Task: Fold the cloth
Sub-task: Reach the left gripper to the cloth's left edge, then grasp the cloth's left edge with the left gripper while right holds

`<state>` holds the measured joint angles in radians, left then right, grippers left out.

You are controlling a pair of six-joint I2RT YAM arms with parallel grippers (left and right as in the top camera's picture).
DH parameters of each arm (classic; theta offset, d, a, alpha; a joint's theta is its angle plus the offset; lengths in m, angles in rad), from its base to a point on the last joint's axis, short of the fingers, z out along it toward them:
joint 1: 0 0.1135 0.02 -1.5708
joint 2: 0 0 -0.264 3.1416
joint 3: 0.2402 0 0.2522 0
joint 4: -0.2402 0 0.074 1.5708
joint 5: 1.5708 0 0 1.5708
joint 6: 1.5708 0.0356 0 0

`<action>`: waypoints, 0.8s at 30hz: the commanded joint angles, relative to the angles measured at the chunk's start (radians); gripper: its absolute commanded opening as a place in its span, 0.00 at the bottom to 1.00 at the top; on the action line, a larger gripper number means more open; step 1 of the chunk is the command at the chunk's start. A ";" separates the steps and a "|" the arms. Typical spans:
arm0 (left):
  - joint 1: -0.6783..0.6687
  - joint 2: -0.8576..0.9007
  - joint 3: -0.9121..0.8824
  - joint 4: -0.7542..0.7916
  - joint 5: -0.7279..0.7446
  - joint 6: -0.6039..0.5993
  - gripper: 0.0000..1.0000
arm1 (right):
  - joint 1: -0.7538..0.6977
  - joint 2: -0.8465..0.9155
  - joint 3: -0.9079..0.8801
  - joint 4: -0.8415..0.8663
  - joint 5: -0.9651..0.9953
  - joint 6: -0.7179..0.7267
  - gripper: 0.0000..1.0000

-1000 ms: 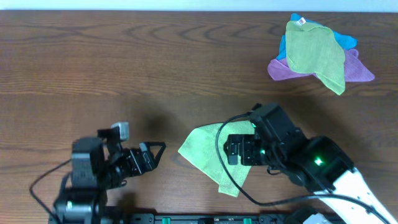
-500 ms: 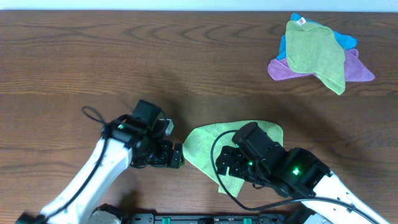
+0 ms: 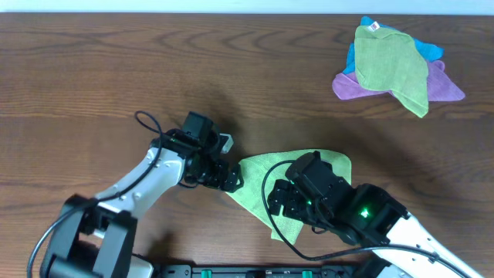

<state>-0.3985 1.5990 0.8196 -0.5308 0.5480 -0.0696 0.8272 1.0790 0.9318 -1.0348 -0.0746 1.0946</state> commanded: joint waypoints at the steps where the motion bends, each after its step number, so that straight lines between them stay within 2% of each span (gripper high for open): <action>1: -0.002 0.064 0.014 0.028 0.080 0.022 0.99 | 0.008 0.000 -0.006 -0.002 0.027 -0.005 0.98; 6: -0.002 0.109 0.014 0.067 0.156 0.022 0.99 | 0.007 0.000 -0.006 -0.002 0.043 -0.019 0.99; 17: -0.055 0.143 0.013 0.034 0.169 0.035 1.00 | 0.007 0.000 -0.006 -0.003 0.064 -0.019 0.99; 19: -0.069 0.150 0.013 0.034 0.156 0.042 0.85 | 0.007 0.000 -0.006 -0.005 0.064 -0.019 0.99; 20: -0.077 0.154 0.013 0.034 0.139 0.042 0.68 | 0.007 0.000 -0.006 -0.005 0.064 -0.019 0.99; 21: -0.080 0.158 0.013 0.034 0.123 0.041 0.58 | 0.007 0.000 -0.006 -0.005 0.064 -0.019 0.98; 22: -0.081 0.163 0.013 0.032 0.098 0.041 0.58 | 0.007 0.000 -0.006 -0.005 0.064 -0.019 0.99; 23: -0.081 0.167 0.013 0.031 0.081 0.041 0.50 | 0.007 0.000 -0.006 -0.005 0.064 -0.019 0.98; 24: -0.081 0.172 0.013 0.032 0.059 0.041 0.26 | 0.007 0.000 -0.006 -0.005 0.064 -0.019 0.98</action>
<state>-0.4770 1.7432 0.8417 -0.4923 0.6945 -0.0448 0.8272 1.0790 0.9314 -1.0374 -0.0277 1.0878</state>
